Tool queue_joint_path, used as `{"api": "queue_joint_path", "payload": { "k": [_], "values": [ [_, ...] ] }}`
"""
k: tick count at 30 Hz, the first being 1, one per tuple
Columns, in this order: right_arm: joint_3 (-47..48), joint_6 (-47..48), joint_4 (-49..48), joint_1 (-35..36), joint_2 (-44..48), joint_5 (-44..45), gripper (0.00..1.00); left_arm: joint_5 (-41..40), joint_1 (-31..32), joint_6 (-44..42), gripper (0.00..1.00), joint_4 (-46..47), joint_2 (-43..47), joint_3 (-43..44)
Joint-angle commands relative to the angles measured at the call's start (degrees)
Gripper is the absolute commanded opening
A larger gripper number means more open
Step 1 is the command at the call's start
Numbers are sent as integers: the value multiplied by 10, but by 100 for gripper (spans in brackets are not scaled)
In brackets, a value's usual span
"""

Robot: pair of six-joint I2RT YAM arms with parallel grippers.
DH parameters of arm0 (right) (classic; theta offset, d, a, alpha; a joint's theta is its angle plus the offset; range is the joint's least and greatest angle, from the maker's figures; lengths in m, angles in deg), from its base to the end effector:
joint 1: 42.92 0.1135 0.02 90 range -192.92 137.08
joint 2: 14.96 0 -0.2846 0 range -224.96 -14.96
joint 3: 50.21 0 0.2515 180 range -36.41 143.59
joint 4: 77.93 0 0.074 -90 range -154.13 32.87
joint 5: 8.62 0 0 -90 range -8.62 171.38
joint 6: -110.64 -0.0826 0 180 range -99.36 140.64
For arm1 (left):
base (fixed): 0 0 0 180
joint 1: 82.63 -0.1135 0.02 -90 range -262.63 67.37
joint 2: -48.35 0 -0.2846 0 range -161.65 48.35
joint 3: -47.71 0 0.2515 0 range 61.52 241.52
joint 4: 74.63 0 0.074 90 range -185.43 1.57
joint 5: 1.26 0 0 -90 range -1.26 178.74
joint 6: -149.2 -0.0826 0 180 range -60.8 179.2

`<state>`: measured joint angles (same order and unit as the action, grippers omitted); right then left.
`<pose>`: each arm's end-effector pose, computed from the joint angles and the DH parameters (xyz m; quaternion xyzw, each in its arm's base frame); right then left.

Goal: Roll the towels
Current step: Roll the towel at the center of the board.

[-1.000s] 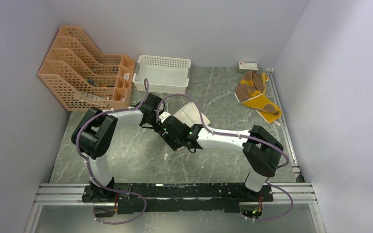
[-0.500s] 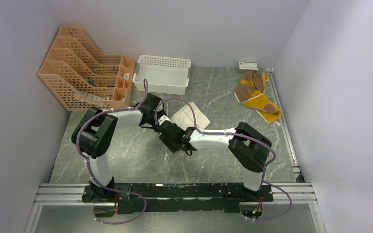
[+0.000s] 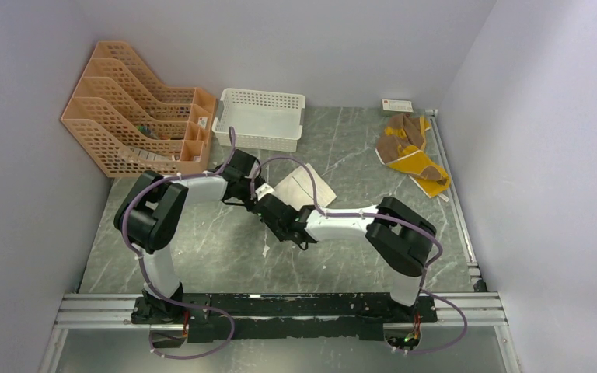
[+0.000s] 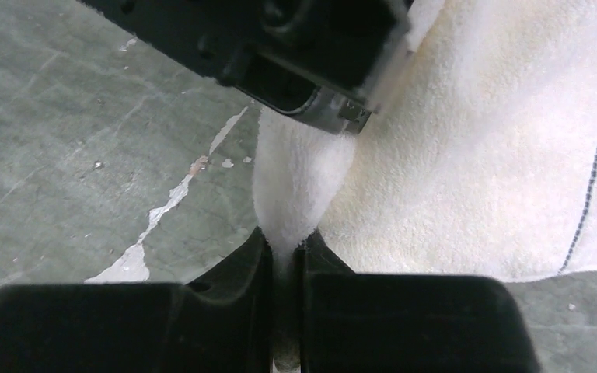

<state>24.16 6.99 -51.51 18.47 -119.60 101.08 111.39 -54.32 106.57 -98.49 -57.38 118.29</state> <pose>0.2124 0.3312 0.1353 -0.3371 0.8830 0.0420 0.3238 0.3196 -0.2083 0.1139 -0.1047 0.9405 -0.3101 0.0908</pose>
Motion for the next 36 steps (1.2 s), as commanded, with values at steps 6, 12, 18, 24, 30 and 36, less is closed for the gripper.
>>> {"api": "queue_joint_path", "payload": {
  "k": [6, 12, 18, 24, 30, 36],
  "values": [
    [-71, -20, -102, -60, 60, -268, 0, -28, -25, -88, 32, -93, 15, 52],
    [-124, -79, -180, -165, 88, -473, 0, -13, -90, -119, 55, -134, 61, 73],
    [-142, -131, -230, -218, 60, -578, 0, 4, -121, -135, 62, -139, 106, 77],
    [-178, -256, -378, -257, 11, -691, 0, 73, -108, -147, 61, -84, 127, 30],
    [-219, -379, -516, -273, -26, -713, 0, 63, -70, -154, 60, -92, 132, -4],
    [-228, -418, -530, -274, -52, -687, 0, 51, -61, -133, 61, -94, 148, -37]
  ]
}}
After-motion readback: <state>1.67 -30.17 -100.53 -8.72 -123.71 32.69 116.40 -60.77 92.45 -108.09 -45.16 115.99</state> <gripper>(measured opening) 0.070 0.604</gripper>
